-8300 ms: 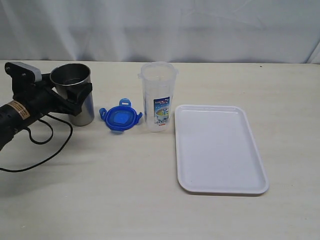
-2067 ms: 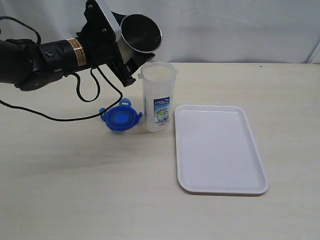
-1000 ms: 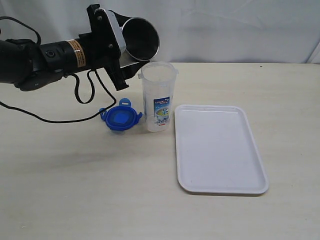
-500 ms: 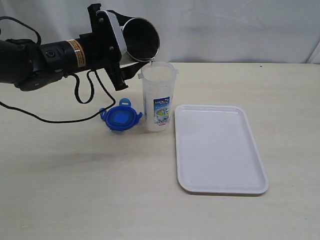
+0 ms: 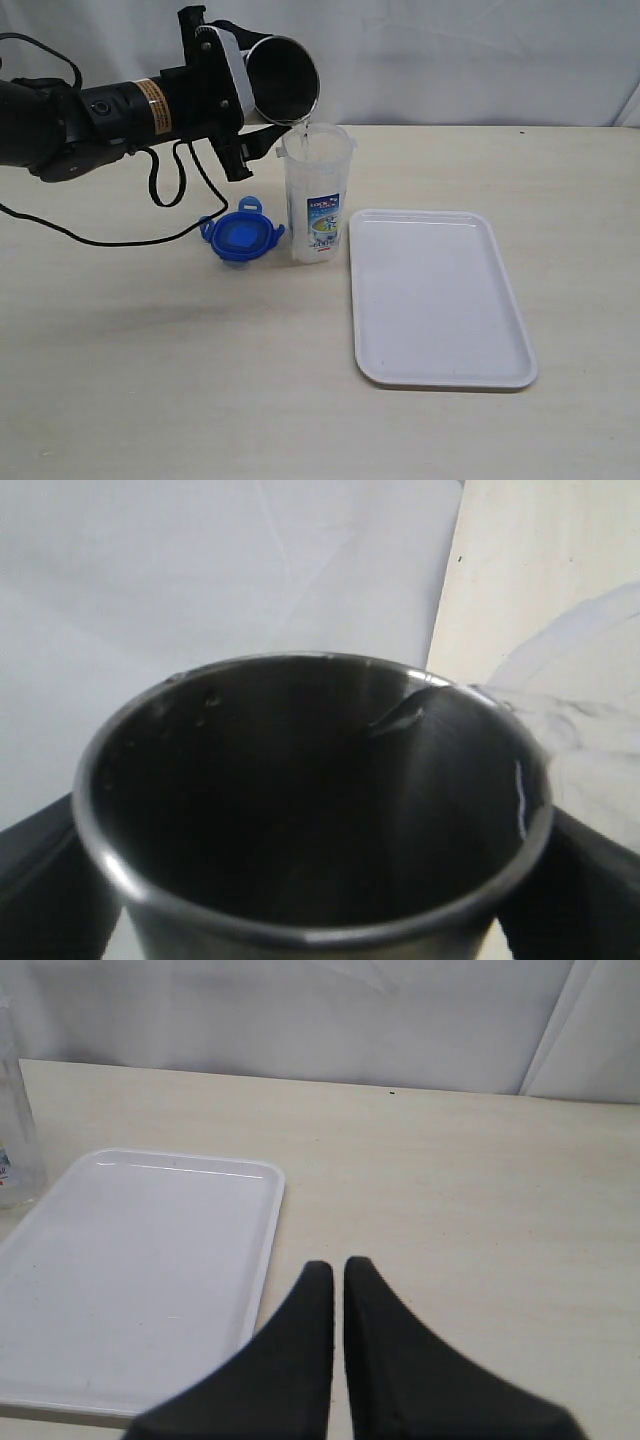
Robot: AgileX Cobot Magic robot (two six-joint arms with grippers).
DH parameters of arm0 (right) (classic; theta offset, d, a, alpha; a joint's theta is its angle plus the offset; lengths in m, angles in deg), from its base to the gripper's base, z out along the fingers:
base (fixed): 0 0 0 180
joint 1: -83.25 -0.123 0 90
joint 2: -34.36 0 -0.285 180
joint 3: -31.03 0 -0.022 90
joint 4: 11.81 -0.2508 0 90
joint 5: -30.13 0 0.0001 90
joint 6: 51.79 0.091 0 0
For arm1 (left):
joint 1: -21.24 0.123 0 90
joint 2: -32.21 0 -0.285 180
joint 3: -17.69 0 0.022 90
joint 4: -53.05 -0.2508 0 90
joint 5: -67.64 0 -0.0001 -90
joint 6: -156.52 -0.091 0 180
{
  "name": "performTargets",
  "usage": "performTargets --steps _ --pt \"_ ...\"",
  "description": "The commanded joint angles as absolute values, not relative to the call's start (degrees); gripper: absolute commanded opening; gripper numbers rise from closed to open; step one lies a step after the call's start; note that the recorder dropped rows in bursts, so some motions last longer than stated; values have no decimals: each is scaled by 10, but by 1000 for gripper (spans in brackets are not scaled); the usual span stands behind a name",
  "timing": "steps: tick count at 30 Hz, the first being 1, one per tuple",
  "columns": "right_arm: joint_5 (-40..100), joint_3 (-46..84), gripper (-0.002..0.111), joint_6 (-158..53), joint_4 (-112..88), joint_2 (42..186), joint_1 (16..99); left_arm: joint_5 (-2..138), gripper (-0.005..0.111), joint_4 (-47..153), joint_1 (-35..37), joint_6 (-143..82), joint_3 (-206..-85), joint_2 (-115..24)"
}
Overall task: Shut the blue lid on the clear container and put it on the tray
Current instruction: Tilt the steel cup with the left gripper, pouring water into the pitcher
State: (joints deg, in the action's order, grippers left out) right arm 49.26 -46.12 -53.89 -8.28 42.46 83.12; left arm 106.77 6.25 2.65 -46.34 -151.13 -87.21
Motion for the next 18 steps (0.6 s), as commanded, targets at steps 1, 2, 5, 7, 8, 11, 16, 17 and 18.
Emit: performTargets --steps 1,2,5,7,8,11,16,17,18 --pt "494 -462 4 -539 -84 421 831 1100 0 72 25 -480 -1522 -862" --pt "494 -462 4 -539 -84 421 831 1100 0 72 25 -480 -1522 -862" --pt "494 -462 4 -539 -84 421 831 1100 0 72 25 -480 -1522 -862" --pt "494 -462 4 -539 -84 421 831 1100 0 72 25 -480 -1522 -862" --pt "494 -462 4 -539 -84 421 831 1100 0 72 25 -480 -1522 -862" --pt "494 -462 4 -539 -84 421 831 1097 0 72 25 -487 -1522 -862" --pt "494 -462 4 -539 -84 421 831 1097 0 72 25 -493 -1522 -862" --pt "494 -462 4 -539 -84 421 831 1097 0 72 25 -494 -1522 -862" --pt "494 -462 4 -539 -84 421 831 1097 0 72 25 -498 -1522 -862"
